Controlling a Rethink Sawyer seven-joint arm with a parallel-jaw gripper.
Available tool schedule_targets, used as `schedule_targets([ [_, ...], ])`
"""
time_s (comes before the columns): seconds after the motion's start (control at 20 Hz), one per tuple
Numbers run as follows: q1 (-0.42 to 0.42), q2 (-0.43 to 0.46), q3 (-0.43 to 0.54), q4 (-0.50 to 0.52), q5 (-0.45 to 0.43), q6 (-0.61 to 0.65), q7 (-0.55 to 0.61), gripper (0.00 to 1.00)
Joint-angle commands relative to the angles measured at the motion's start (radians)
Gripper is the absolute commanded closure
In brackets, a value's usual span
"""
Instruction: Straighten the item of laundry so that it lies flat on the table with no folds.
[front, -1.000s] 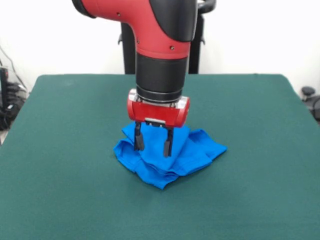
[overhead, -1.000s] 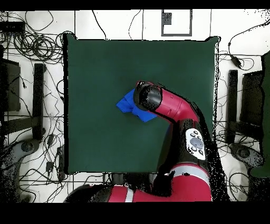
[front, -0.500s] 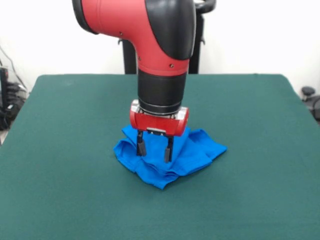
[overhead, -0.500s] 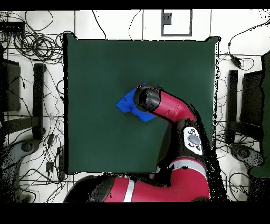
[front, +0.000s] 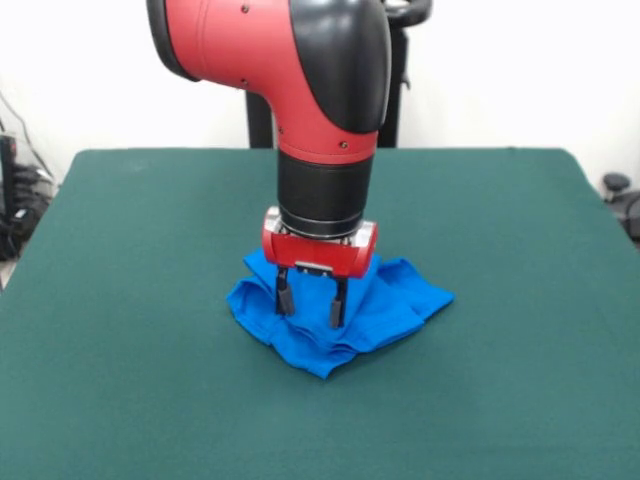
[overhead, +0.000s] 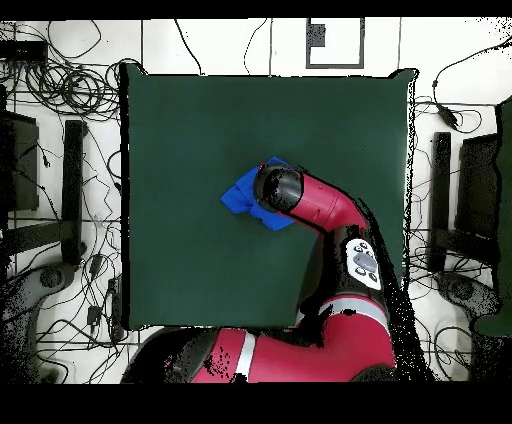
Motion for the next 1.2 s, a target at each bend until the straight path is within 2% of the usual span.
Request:
schedule_targets([
  [0.05,0.025,0.01,0.053,-0.024,-0.033,-0.013,0.131,0.0],
  [0.45,0.044,-0.016,0.014,-0.043,-0.026,0.045,0.145,0.0],
  [1.2,0.034,0.057,0.013,-0.121,-0.046,0.043,0.104,0.0],
])
